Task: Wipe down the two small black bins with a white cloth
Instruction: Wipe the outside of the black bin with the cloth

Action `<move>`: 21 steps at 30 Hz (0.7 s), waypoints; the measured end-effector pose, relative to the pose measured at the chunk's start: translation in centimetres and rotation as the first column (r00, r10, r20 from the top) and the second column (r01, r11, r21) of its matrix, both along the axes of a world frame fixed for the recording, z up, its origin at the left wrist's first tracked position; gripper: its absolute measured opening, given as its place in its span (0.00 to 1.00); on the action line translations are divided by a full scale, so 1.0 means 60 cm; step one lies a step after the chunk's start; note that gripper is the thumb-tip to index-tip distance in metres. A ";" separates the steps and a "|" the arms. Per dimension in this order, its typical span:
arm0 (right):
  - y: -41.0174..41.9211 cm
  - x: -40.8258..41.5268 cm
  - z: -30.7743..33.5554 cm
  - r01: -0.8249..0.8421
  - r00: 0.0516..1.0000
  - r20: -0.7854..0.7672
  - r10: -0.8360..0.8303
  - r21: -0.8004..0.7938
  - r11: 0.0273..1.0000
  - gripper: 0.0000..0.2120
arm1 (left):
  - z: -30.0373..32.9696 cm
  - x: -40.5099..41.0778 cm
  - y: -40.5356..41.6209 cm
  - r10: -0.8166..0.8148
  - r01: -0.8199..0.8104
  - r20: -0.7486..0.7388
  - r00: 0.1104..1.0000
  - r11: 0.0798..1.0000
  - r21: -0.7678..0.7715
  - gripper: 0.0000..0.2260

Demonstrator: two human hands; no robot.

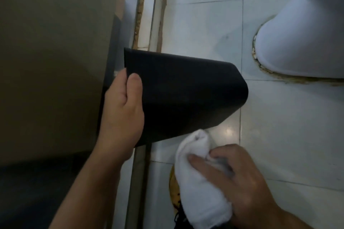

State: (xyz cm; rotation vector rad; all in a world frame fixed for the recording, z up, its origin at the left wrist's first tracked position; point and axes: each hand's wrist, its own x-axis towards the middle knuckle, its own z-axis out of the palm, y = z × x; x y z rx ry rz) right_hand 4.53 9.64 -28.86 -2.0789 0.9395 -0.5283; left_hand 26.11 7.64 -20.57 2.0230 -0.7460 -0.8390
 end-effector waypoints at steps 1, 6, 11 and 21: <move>-0.004 -0.007 0.008 0.054 0.999 -0.011 -0.053 0.076 0.996 0.19 | 0.000 0.001 -0.002 -0.002 0.002 0.001 1.000 1.000 0.003 0.12; -0.058 0.024 0.014 0.151 0.986 0.086 -0.140 -0.137 0.979 0.21 | -0.001 -0.005 0.000 0.016 -0.016 0.009 1.000 1.000 0.004 0.12; -0.065 0.066 0.009 -0.026 0.995 0.093 0.045 -0.194 0.981 0.23 | 0.001 -0.003 -0.004 0.053 -0.053 -0.059 0.997 0.998 0.016 0.12; -0.093 0.050 0.007 0.248 0.966 0.104 -0.235 -0.136 0.959 0.24 | 0.001 -0.006 -0.008 0.073 -0.071 -0.105 0.992 0.997 0.028 0.12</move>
